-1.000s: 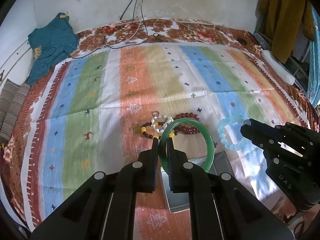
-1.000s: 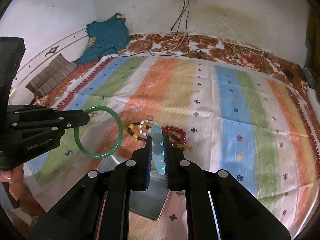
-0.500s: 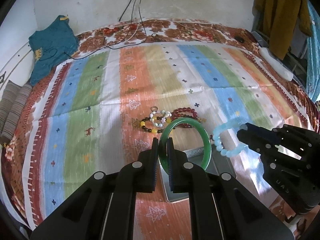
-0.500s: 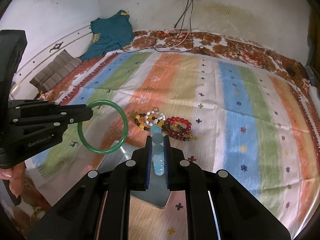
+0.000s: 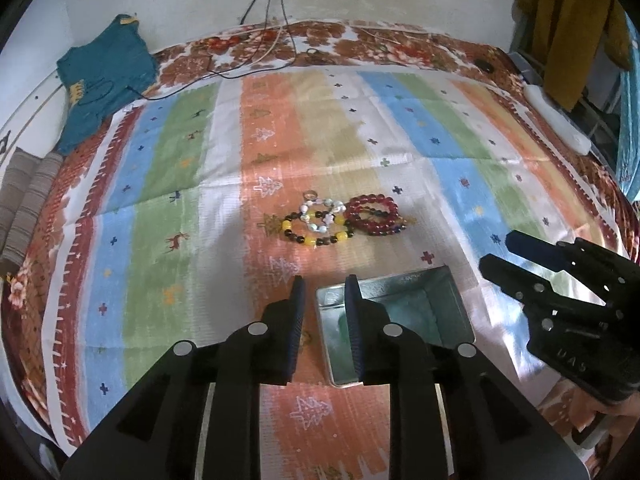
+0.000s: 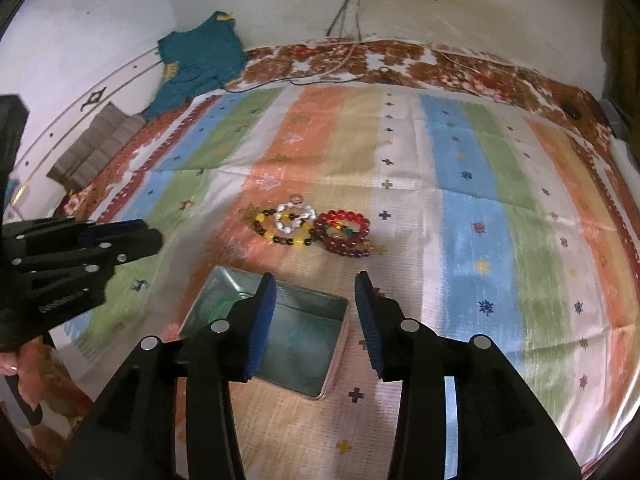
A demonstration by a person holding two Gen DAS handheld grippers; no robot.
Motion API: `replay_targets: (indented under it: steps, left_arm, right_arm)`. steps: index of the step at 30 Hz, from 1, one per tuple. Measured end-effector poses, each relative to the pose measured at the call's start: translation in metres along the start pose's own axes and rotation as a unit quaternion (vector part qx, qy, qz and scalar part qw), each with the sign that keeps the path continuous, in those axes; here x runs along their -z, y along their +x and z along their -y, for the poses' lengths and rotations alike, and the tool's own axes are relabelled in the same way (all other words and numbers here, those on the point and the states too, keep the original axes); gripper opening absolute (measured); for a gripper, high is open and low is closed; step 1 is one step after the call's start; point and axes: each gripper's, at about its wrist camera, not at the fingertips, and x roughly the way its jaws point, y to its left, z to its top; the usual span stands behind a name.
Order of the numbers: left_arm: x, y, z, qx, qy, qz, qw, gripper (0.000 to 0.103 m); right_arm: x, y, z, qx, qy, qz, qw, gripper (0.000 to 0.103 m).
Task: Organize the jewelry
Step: 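Open both tools to drop the bangle and bracelet into the tin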
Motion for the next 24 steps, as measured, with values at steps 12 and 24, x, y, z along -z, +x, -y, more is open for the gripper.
replay_targets:
  steps: [12, 24]
  left_arm:
    - [-0.004, 0.011, -0.012, -0.02, -0.013, -0.012, 0.9996, 0.035]
    - [-0.014, 0.016, -0.02, -0.01, -0.047, 0.011, 0.9988, 0.047]
  right_arm:
    - [-0.007, 0.007, 0.016, 0.014, 0.037, -0.006, 0.999, 0.059]
    - [-0.018, 0.02, 0.017, 0.015, 0.032, -0.02, 0.999, 0.069]
